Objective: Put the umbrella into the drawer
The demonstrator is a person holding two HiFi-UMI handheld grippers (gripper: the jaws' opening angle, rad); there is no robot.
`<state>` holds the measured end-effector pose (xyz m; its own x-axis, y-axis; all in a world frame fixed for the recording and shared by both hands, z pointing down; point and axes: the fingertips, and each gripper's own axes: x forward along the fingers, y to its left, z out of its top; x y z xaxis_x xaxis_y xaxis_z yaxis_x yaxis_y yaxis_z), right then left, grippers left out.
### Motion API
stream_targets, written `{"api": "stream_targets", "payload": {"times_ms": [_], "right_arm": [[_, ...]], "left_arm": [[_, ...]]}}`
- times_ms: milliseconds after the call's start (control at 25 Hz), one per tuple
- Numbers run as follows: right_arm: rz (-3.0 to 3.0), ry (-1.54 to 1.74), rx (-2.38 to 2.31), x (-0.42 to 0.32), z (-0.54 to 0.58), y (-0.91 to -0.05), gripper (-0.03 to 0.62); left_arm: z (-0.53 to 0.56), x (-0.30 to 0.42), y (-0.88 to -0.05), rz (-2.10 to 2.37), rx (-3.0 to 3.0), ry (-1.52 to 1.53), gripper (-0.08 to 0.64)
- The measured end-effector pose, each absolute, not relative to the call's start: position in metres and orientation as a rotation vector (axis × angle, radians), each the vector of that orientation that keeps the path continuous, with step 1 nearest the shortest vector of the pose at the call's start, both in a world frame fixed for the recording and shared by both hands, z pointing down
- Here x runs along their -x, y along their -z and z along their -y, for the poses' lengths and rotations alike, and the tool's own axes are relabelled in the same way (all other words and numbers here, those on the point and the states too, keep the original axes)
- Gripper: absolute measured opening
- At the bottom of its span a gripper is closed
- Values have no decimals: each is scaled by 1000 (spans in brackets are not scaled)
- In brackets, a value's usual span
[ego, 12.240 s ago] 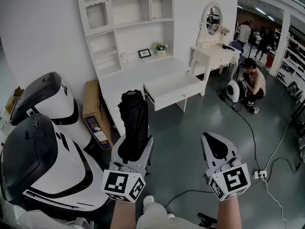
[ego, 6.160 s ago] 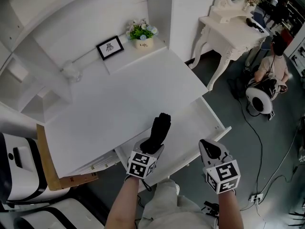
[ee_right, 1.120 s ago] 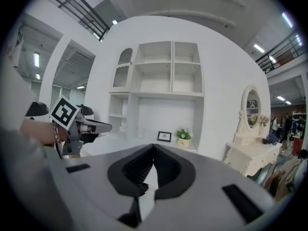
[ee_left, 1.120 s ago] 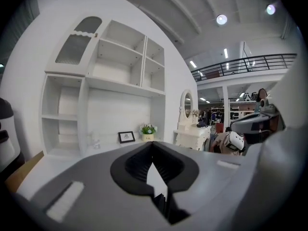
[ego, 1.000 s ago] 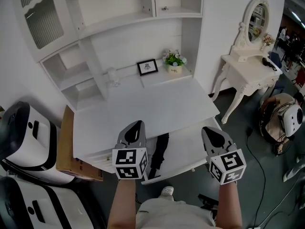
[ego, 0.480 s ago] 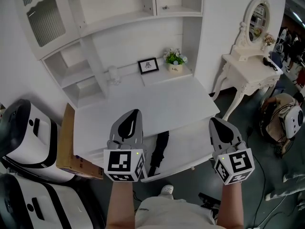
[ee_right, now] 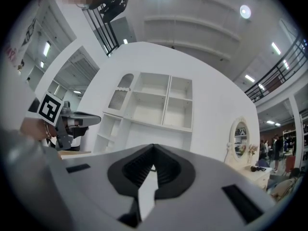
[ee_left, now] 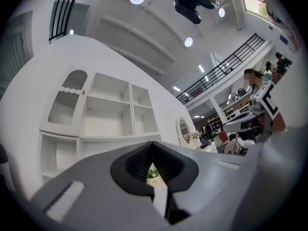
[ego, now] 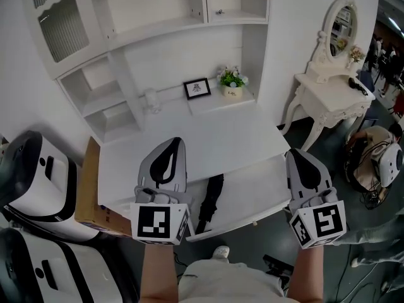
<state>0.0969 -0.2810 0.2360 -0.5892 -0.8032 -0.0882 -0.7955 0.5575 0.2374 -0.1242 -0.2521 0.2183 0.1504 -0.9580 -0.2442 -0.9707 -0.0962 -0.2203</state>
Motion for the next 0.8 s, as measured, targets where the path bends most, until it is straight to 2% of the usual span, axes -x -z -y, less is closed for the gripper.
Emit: {"api": "stream_targets", "payload": {"times_ms": [800], "right_arm": [[2748, 461, -1460, -101, 270, -219, 6]], "left_arm": [[240, 127, -209, -1838, 2082, -59, 9]]}}
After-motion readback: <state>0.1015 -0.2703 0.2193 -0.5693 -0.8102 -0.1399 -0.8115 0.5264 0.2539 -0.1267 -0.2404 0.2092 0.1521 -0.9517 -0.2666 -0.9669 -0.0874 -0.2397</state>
